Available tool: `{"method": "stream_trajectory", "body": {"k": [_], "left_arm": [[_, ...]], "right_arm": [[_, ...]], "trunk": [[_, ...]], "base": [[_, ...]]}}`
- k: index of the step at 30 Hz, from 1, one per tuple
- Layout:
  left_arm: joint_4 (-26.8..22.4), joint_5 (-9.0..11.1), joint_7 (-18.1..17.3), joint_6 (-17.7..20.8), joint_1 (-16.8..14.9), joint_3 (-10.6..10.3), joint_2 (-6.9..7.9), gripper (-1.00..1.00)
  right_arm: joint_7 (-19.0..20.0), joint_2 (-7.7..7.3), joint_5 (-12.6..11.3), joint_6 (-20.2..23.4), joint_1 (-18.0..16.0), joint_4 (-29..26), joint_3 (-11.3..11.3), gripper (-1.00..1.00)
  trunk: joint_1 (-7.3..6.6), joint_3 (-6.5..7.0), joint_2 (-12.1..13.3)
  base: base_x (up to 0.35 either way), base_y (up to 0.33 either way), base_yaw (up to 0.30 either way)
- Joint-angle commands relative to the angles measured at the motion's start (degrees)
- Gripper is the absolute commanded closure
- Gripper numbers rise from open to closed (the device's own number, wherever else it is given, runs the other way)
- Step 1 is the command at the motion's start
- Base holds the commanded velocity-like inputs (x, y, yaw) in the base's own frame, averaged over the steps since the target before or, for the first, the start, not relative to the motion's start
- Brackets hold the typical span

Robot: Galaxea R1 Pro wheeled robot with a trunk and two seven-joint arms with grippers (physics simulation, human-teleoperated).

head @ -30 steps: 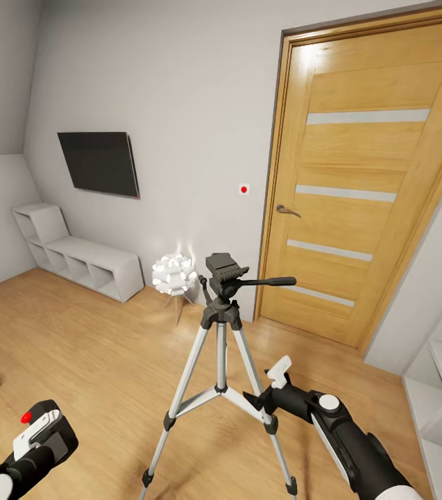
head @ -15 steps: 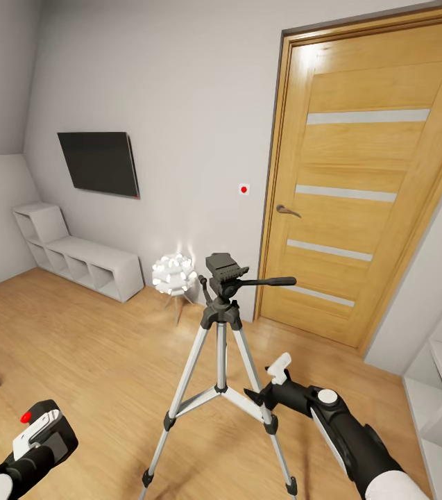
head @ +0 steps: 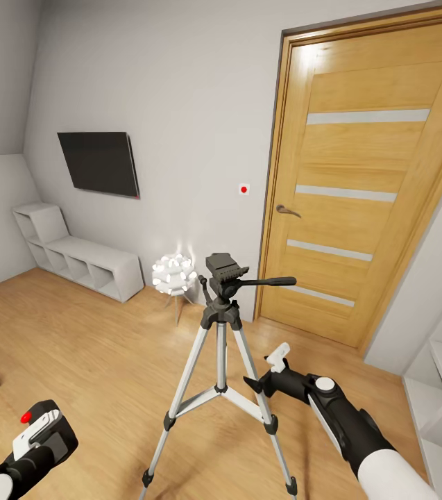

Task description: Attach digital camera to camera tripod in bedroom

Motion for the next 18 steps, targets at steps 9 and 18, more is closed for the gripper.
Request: {"method": "stream_trajectory", "body": {"k": [9, 18], "left_arm": [[-0.14, 0.4, -0.69, 0.16, -0.01, -0.04, 0.01, 1.0], [-0.1, 0.38, -1.7, 0.15, -0.01, -0.05, 0.03, 1.0]], "right_arm": [[0.17, 0.11, 0.0, 0.15, -0.29, 0.1, 0.01, -1.0], [1.66, 0.17, -0.2, 0.14, -0.31, 0.3, 0.03, -1.0]], "trunk": [[0.04, -0.12, -0.12], [0.04, -0.12, -0.12]], "base": [[0.0, 0.0, 0.0], [0.0, 0.0, 0.0]]}}
